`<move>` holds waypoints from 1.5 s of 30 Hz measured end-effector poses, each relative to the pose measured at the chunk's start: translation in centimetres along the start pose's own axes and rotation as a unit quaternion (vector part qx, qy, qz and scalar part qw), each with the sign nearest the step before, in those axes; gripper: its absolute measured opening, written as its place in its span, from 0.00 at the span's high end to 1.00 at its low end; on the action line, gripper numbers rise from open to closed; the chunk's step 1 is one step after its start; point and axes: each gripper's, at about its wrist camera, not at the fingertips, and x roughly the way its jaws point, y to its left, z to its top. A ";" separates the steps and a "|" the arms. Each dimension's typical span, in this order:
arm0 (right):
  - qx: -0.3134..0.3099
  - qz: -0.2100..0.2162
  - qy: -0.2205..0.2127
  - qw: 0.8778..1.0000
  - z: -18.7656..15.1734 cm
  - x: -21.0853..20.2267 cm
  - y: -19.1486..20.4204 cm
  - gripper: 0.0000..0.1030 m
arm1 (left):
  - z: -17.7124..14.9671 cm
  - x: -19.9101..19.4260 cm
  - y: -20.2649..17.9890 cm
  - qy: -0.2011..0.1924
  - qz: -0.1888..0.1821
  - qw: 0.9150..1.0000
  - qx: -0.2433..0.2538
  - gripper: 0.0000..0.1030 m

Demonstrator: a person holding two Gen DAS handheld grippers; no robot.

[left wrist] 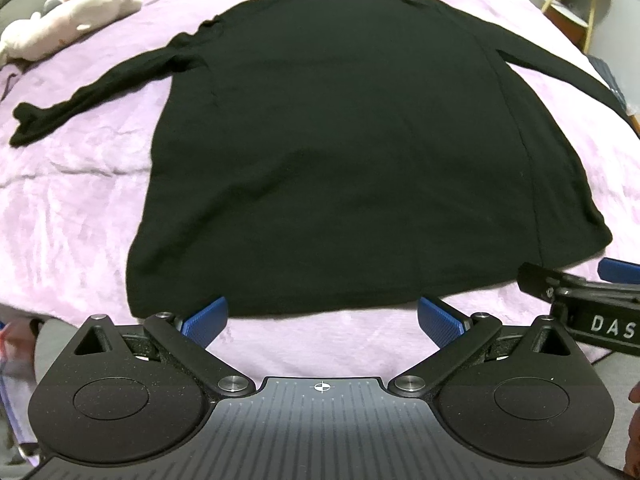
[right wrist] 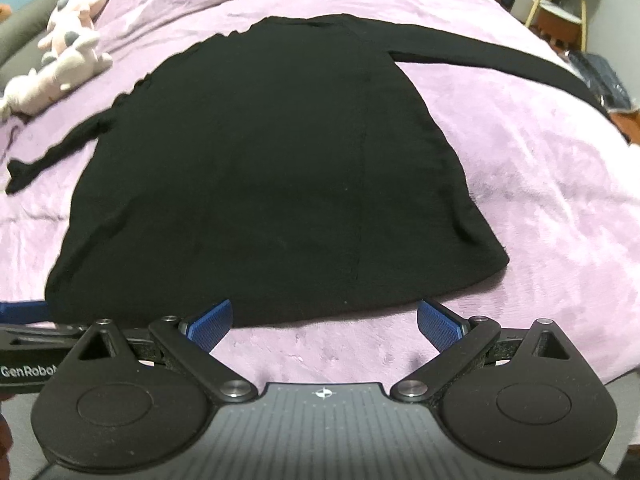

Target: Fold small clothes

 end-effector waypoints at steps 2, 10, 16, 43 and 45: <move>0.003 0.011 -0.003 1.000 -0.1 0.2 -0.4 0.04 | 0.1 0.2 -0.2 0.003 -0.002 1.000 0.004 0.00; 0.002 0.075 -0.097 0.992 0.8 -0.3 -3.8 0.04 | 1.1 1.6 -0.5 0.011 -0.024 1.000 0.005 0.00; 0.045 0.021 -0.227 0.973 6.3 -0.5 -12.0 0.04 | 3.9 2.6 1.3 -0.043 -0.070 0.996 -0.030 0.00; 0.545 -0.026 -0.250 0.800 14.0 9.8 -37.3 0.98 | 8.4 7.5 5.3 -0.043 -0.069 0.988 -0.129 0.02; 0.437 -0.077 -0.275 0.853 16.7 8.0 -33.7 0.98 | 8.7 7.4 5.7 -0.048 -0.069 0.988 -0.130 0.05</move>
